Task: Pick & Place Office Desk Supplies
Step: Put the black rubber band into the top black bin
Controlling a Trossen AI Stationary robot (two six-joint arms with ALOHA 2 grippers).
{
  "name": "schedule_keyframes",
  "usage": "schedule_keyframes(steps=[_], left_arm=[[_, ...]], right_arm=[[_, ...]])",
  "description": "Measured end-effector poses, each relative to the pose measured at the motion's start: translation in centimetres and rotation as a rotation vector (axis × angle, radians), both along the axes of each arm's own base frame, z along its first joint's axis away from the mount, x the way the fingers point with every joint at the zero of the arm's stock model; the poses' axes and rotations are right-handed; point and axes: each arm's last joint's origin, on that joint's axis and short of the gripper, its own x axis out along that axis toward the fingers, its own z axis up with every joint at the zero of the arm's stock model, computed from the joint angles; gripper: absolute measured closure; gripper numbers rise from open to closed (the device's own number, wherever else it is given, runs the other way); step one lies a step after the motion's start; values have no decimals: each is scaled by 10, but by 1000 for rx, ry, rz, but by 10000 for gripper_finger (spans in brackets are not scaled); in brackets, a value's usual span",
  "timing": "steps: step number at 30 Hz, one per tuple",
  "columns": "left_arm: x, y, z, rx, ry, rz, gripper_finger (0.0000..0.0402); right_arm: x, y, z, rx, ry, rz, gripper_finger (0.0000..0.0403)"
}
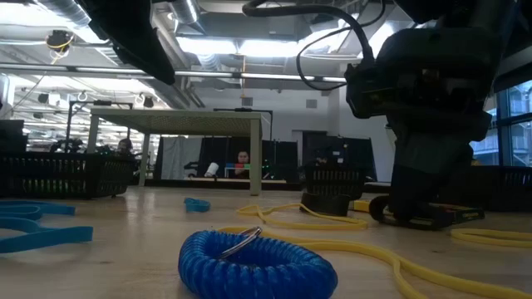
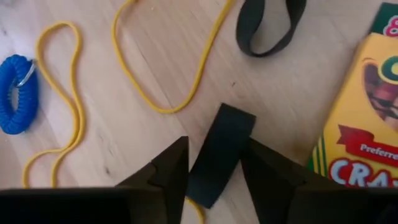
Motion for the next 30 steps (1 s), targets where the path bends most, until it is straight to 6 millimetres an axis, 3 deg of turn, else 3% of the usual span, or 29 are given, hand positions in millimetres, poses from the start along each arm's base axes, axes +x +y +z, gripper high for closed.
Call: schedule_keyframes(steps=[7,14,24,30], left_arm=[[0,0,0,-4,-2,4,265],[0,0,0,-7,-3,8,266],[3,2,3,46,-57,55,270],[6,3,7,127,-110,78,272]], right_arm=[[-1,0,0,-25,2,74,387],[-1,-19,26,-72,-46,134,396],[-10,-99,101,-402,-244,18,397],[-10,-160,111,-512,-223,-62,396]])
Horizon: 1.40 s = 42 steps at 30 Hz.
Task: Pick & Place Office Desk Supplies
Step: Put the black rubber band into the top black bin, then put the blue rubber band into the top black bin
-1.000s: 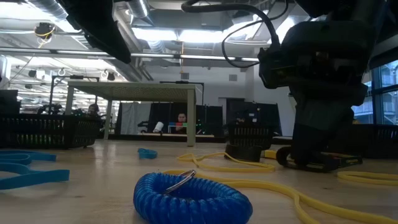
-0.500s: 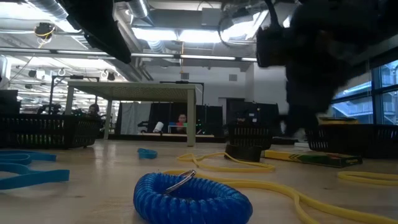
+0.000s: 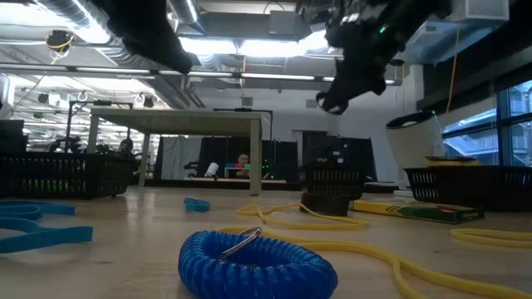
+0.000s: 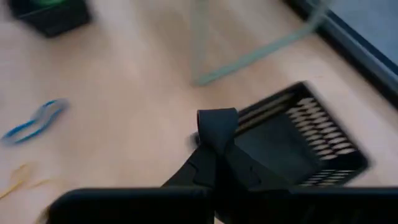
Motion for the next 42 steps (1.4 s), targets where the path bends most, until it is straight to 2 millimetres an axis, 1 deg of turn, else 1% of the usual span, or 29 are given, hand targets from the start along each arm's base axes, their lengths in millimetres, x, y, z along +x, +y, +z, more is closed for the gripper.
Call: schedule_keyframes(steps=[4,6,8,11,15,19,22,30,34,38,42], left_arm=[[3,0,3,40,-41,11,272],[4,0,4,43,-52,6,272],[4,-1,5,42,-64,3,272],[5,-1,6,39,-70,3,272],[5,-1,6,40,-73,4,270],[5,-1,6,42,-74,7,270],[5,-1,6,39,-73,3,268],[5,-3,5,-4,-56,-42,250],[5,-3,5,-19,-50,-58,239],[5,-3,4,-16,-40,-59,230],[4,-3,0,39,22,-93,226]], right_arm=[[4,-34,-14,16,44,-92,396],[6,-48,-20,22,59,-133,396],[8,-58,-28,24,78,-165,396],[9,-66,-37,29,109,-189,396],[10,-71,-45,35,141,-201,388],[10,-71,-47,34,148,-202,361],[11,-71,-47,28,150,-192,332],[11,-71,-47,11,163,-168,238],[11,-70,-47,24,160,-156,202],[10,-67,-42,77,137,-114,186],[3,-60,-30,145,103,-78,185]])
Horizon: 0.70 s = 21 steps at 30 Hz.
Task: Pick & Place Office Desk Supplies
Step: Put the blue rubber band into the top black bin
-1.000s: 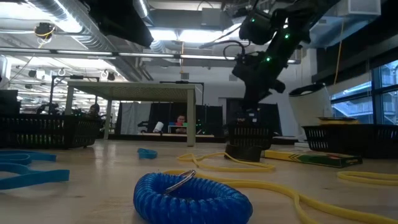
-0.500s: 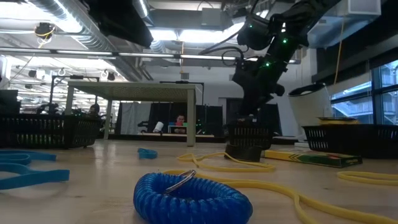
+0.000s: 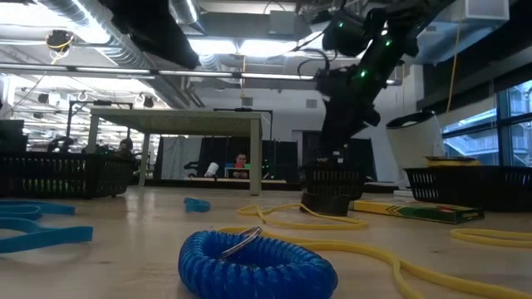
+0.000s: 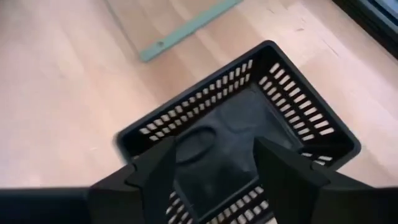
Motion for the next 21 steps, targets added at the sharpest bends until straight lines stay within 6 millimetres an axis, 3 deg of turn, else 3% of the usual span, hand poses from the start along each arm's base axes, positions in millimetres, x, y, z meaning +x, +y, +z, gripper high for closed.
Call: schedule_keyframes(steps=[7,14,21], left_arm=[[18,2,-17,-36,70,-82,227],[46,3,-50,-53,167,-232,227],[60,3,-86,-48,313,-410,230]], right_arm=[[-7,31,22,57,-78,42,197],[-4,85,20,109,-77,167,207],[-9,131,21,113,-93,222,209]])
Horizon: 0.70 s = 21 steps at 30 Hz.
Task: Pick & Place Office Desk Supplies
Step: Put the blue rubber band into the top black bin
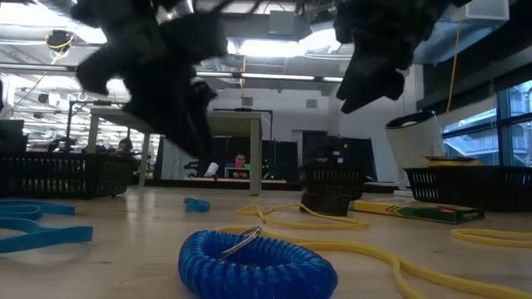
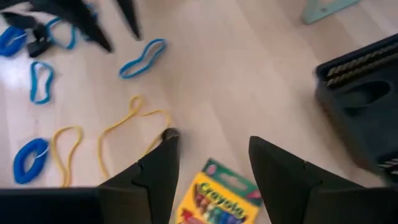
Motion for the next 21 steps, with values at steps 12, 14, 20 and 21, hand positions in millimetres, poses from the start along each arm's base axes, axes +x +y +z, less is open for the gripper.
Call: schedule_keyframes(steps=[12,14,20,21], left_arm=[[10,9,-39,-1,146,-146,231],[11,12,-43,-6,161,-140,232],[11,16,-45,-60,178,-91,279],[11,16,-45,-68,178,-88,295]], right_arm=[[-7,26,1,-54,-40,-44,209],[-8,28,1,-57,-46,-57,209],[-8,29,1,-63,-54,-74,209],[-8,29,1,-64,-54,-75,209]])
